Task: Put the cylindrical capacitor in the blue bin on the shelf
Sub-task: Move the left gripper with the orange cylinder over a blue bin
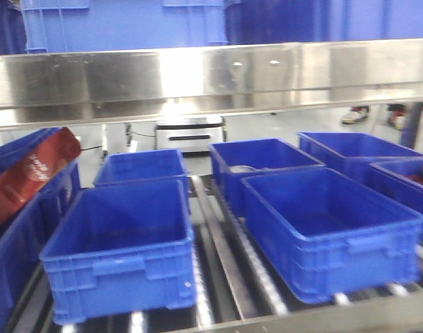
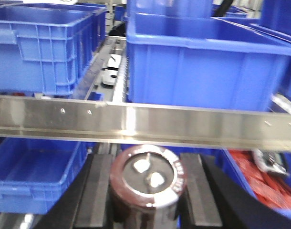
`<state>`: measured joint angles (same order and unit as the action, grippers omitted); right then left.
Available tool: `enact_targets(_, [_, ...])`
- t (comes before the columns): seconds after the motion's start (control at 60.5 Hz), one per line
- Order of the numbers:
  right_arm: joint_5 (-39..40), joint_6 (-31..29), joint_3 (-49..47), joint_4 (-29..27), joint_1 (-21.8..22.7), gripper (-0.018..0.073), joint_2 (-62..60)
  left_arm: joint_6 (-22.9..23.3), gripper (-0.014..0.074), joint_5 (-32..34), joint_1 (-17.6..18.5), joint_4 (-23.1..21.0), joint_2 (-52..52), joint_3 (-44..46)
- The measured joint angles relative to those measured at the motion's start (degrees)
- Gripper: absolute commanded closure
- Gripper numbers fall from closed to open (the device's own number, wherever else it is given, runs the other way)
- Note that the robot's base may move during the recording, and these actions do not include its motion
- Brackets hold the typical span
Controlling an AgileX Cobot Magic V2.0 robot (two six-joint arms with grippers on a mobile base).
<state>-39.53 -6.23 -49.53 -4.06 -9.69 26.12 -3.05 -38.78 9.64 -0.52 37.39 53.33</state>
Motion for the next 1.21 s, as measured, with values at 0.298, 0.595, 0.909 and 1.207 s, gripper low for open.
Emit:
enact_targets(0.298, [0.0, 0.0, 0.0, 0.0, 0.0, 0.0721, 0.0, 0.0, 0.0707, 0.0, 0.0, 0.0, 0.0, 0.0])
enact_targets(0.595, [0.0, 0.0, 0.0, 0.0, 0.0, 0.0721, 0.0, 0.0, 0.0707, 0.0, 0.0, 0.0, 0.0, 0.0])
enact_targets(0.909, [0.0, 0.0, 0.0, 0.0, 0.0, 0.0721, 0.0, 0.0, 0.0707, 0.0, 0.0, 0.0, 0.0, 0.0])
enact_targets(1.207, [0.0, 0.0, 0.0, 0.0, 0.0, 0.0721, 0.0, 0.0, 0.0707, 0.0, 0.0, 0.0, 0.0, 0.0])
